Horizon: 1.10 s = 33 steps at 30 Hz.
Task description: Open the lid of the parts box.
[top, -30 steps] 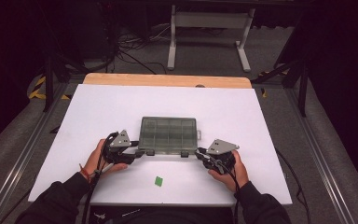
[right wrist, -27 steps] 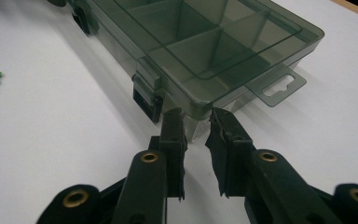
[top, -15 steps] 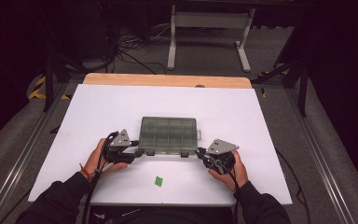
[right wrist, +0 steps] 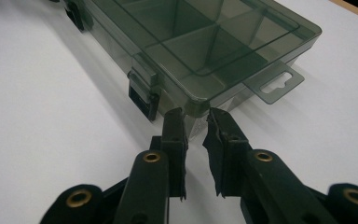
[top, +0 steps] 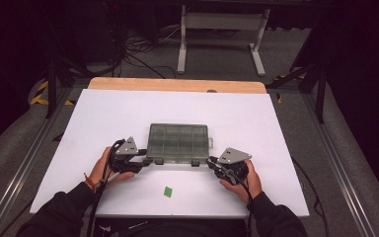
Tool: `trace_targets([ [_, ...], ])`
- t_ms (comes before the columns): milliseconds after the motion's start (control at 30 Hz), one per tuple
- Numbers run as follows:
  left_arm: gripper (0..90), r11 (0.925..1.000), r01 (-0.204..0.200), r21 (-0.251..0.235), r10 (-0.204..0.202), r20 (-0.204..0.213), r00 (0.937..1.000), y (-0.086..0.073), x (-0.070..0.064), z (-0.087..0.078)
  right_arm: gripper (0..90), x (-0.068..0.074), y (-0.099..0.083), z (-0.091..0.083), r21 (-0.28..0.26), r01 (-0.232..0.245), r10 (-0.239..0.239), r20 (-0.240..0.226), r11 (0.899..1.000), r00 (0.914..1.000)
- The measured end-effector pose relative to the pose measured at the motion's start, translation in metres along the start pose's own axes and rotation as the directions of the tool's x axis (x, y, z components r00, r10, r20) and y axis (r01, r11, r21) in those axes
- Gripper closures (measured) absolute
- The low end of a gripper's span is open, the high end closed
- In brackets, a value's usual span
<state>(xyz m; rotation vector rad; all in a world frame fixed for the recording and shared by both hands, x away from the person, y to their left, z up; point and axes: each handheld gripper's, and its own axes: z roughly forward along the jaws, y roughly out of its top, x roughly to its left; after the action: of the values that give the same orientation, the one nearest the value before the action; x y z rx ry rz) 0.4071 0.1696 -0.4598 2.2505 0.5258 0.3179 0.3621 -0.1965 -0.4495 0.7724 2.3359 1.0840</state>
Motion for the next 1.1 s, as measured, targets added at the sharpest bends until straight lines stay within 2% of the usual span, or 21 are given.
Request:
trace_targets([
  [300,56.0,1.0,0.0,-0.002,0.0,-0.002,1.0,0.0001,0.0006,0.0004,74.4,-0.0036,-0.0017,0.0037,-0.002,-0.03,0.03,-0.026,1.0,0.9992],
  [700,56.3,1.0,0.007,-0.006,-0.007,0.003,1.0,-0.0002,0.0007,0.0004,71.3,-0.0051,-0.0012,0.0014,-0.015,-0.04,0.039,-0.044,0.999,0.9982],
  [967,56.0,0.9999,0.011,-0.007,-0.011,0.002,0.9999,-0.0003,0.001,0.0006,74.1,-0.0061,-0.0009,0.0027,-0.008,-0.05,0.049,-0.044,0.999,0.9978],
  [1100,56.1,0.9999,0.014,-0.008,-0.014,0.005,0.9999,-0.0006,0.0012,0.0007,72.6,-0.0015,0.0013,0.004,0.016,-0.031,0.031,-0.015,0.999,0.9994],
])
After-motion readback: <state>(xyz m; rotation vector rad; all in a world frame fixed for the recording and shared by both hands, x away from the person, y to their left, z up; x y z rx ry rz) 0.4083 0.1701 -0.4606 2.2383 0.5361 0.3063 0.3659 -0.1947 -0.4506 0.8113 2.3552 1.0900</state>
